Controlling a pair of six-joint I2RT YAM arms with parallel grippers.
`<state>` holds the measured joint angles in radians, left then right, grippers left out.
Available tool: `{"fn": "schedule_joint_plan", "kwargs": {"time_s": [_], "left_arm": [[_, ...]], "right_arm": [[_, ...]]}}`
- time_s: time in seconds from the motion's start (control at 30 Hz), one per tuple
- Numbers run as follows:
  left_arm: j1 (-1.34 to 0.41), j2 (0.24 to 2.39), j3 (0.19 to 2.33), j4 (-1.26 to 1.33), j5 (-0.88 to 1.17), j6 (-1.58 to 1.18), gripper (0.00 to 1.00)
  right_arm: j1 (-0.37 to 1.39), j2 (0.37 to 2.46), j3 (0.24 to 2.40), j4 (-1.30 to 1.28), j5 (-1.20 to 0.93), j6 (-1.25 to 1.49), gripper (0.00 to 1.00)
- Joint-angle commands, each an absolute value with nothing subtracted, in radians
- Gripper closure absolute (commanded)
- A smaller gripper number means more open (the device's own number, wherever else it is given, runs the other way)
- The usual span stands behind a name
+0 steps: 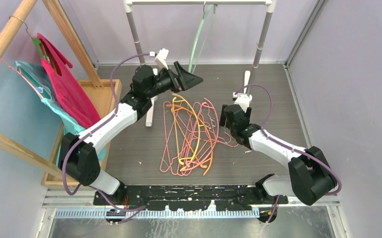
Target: Organize the hangers
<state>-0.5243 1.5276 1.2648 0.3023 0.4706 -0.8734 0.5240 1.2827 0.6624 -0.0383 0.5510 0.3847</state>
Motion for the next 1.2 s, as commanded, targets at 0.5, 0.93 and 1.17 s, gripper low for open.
{"fn": "schedule_joint_plan", "kwargs": {"time_s": [0.5, 0.93, 1.17], "left_arm": [[-0.489, 1.292, 0.870, 0.159, 0.394, -0.595, 0.02], [-0.584, 1.229, 0.795, 0.019, 0.274, -0.471, 0.02], [-0.689, 1.177, 0.822, -0.064, 0.204, -0.412, 0.00]], "right_arm": [[0.520, 1.417, 0.674, 0.088, 0.290, 0.446, 0.33], [0.520, 1.509, 0.683, 0.115, 0.236, 0.462, 0.59], [0.520, 1.477, 0.683, 0.106, 0.238, 0.470, 0.97]]}}
